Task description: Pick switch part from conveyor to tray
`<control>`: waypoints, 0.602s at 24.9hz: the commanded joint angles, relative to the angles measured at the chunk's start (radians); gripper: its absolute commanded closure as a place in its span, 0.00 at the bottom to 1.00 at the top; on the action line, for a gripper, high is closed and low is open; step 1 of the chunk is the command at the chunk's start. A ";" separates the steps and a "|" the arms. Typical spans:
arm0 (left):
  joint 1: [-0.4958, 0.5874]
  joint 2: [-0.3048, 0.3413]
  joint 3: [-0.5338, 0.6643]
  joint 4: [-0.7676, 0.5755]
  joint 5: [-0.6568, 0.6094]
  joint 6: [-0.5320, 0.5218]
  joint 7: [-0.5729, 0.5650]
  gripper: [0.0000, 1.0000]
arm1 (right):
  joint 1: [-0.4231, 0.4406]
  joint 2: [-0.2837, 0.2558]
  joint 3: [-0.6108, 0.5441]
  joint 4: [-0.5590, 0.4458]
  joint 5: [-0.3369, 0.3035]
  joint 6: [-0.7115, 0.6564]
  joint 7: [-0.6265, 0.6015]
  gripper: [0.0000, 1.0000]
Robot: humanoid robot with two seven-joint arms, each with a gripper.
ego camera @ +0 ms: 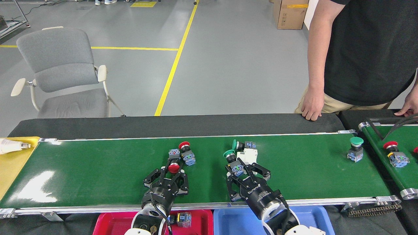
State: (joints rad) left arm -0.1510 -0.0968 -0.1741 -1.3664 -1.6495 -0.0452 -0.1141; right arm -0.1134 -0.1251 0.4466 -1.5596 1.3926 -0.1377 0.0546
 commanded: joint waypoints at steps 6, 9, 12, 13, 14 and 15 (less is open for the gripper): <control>0.266 0.178 0.096 -0.373 0.062 -0.407 0.008 0.85 | 0.110 -0.033 0.001 -0.128 0.000 -0.155 -0.009 0.98; 0.361 0.221 0.176 -0.415 0.131 -0.610 0.010 0.74 | 0.155 -0.033 0.003 -0.155 0.005 -0.232 -0.005 0.98; 0.404 0.221 0.254 -0.415 0.209 -0.740 0.008 0.45 | 0.159 -0.016 0.017 -0.154 0.035 -0.230 -0.002 0.98; 0.415 0.220 0.272 -0.413 0.217 -0.740 0.008 0.29 | 0.159 0.001 0.029 -0.152 0.054 -0.227 -0.001 0.95; 0.418 0.213 0.286 -0.413 0.218 -0.740 0.008 0.13 | 0.161 0.024 0.044 -0.151 0.082 -0.224 0.001 0.81; 0.416 0.210 0.297 -0.415 0.220 -0.740 0.008 0.01 | 0.161 0.052 0.052 -0.137 0.111 -0.224 0.001 0.39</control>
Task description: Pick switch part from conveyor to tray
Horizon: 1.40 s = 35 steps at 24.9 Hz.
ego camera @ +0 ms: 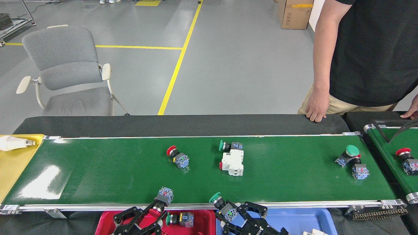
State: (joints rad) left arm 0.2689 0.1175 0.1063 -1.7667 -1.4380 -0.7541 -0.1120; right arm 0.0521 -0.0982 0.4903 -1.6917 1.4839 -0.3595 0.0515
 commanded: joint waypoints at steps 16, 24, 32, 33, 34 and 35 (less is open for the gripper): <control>0.032 -0.019 0.271 0.000 0.014 0.582 0.006 0.00 | 0.097 0.149 -0.191 -0.080 0.027 0.290 -0.005 0.01; -0.065 -0.027 0.159 -0.007 0.007 0.510 0.000 0.00 | 0.311 0.114 -0.397 -0.079 -0.022 0.429 -0.183 0.01; -0.280 -0.042 0.032 0.187 -0.096 0.521 -0.003 0.01 | 0.164 0.130 -0.395 -0.060 -0.024 0.442 -0.093 0.01; -0.313 -0.044 0.032 0.234 -0.096 0.521 -0.001 0.00 | 0.137 0.137 -0.395 -0.037 -0.019 0.448 -0.078 0.01; -0.339 -0.042 0.035 0.274 -0.096 0.519 -0.001 0.01 | 0.115 0.140 -0.395 -0.014 -0.017 0.468 -0.073 0.01; -0.362 -0.039 0.036 0.308 -0.094 0.518 -0.001 0.00 | 0.095 0.137 -0.394 0.006 -0.013 0.498 -0.071 0.01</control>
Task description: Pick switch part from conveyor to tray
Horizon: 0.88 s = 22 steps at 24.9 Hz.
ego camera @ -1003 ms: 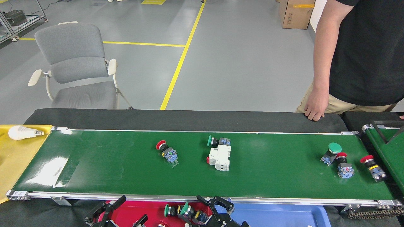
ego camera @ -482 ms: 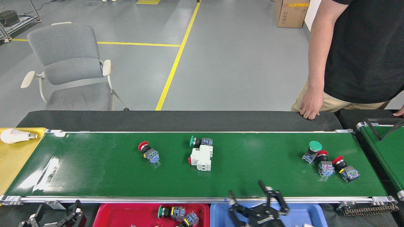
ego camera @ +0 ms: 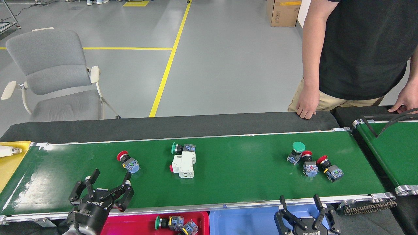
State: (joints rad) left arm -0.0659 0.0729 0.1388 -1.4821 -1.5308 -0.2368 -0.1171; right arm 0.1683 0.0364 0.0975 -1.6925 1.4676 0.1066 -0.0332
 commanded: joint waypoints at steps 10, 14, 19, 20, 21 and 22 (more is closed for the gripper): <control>-0.132 0.011 0.007 0.178 -0.003 0.004 0.005 0.01 | -0.193 -0.004 -0.002 0.191 -0.006 0.067 0.048 0.01; -0.229 0.024 0.004 0.321 -0.003 0.059 0.010 0.01 | -0.247 0.002 0.010 0.269 -0.006 0.065 0.064 0.01; -0.319 0.050 0.002 0.465 -0.003 0.149 0.014 0.09 | -0.360 0.031 0.084 0.410 -0.009 0.068 0.064 0.01; -0.321 0.051 0.001 0.471 -0.003 0.159 0.019 0.20 | -0.388 0.045 0.090 0.436 -0.007 0.068 0.064 0.01; -0.321 0.051 -0.001 0.471 -0.003 0.157 0.027 0.29 | -0.406 0.053 0.094 0.455 -0.007 0.068 0.064 0.01; -0.318 0.051 -0.002 0.473 -0.002 0.154 0.039 0.51 | -0.431 0.065 0.100 0.482 -0.007 0.068 0.062 0.01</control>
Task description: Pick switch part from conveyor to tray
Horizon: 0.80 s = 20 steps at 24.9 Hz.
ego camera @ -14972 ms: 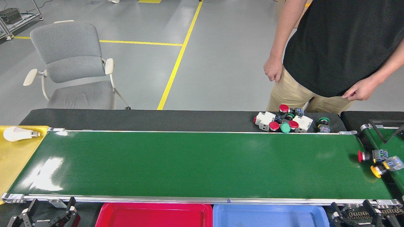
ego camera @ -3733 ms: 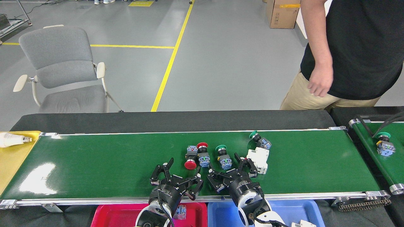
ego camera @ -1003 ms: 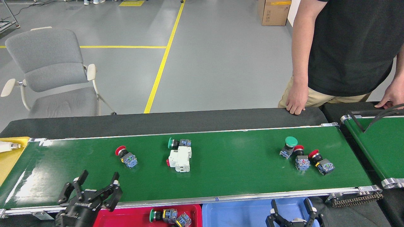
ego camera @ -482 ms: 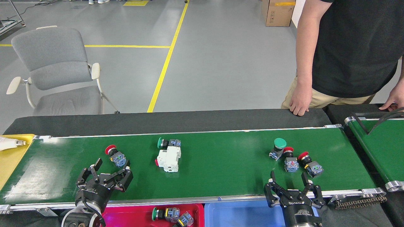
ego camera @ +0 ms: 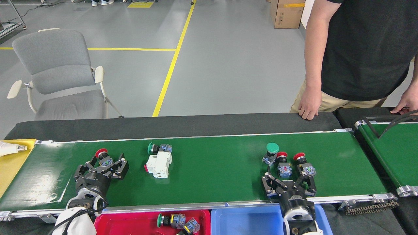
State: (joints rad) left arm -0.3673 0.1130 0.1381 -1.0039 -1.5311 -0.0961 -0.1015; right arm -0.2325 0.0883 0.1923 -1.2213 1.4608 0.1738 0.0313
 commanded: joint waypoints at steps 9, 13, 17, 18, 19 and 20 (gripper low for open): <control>0.131 -0.001 -0.002 -0.228 0.026 -0.243 0.077 0.93 | -0.076 0.015 0.027 0.072 0.001 0.036 0.001 0.48; 0.364 0.036 0.011 -0.496 0.092 -0.600 0.075 0.90 | -0.077 -0.025 0.053 0.074 -0.010 0.027 0.016 0.91; 0.633 0.020 0.034 -0.733 0.170 -0.689 0.074 0.28 | -0.079 -0.025 0.053 0.060 -0.027 -0.023 0.019 0.98; 0.665 -0.004 0.029 -0.754 0.186 -0.689 0.074 0.22 | -0.079 -0.024 0.053 0.054 -0.027 -0.036 0.016 0.98; 0.677 -0.026 0.026 -0.766 0.192 -0.689 0.074 0.19 | -0.077 -0.025 0.055 0.033 -0.033 -0.068 0.012 0.98; 0.673 -0.041 0.029 -0.769 0.192 -0.689 0.074 0.14 | -0.071 -0.027 0.055 0.006 -0.043 -0.122 0.012 0.98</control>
State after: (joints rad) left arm 0.3117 0.0835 0.1642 -1.7480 -1.3488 -0.7689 -0.0353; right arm -0.2920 0.0668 0.2473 -1.1784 1.4245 0.1134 0.0479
